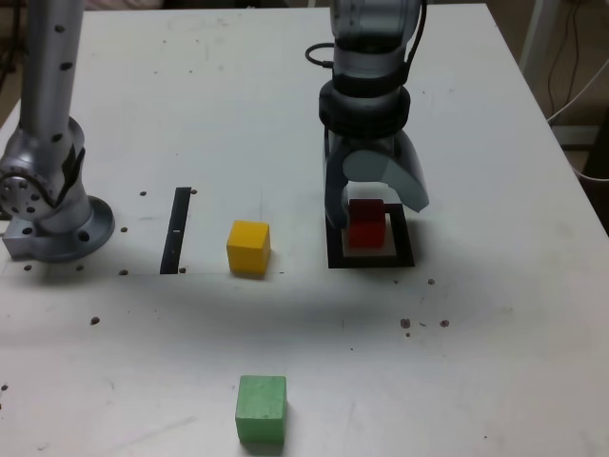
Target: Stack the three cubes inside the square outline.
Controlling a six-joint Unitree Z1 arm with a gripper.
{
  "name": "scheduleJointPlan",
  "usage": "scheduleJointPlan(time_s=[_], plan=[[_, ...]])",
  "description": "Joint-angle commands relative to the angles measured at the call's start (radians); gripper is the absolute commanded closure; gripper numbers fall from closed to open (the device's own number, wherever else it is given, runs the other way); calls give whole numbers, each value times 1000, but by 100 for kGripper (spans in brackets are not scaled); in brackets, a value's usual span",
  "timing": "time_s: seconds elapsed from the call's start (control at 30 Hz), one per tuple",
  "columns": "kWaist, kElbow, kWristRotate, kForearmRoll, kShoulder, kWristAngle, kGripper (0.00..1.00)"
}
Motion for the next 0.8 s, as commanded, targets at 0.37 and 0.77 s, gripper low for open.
scheduleJointPlan(time_s=[0.37, 0.77], plan=[[-23, 9, 60, 168, -173, 30, 1], [-97, 228, 55, 200, -351, 33, 1]])
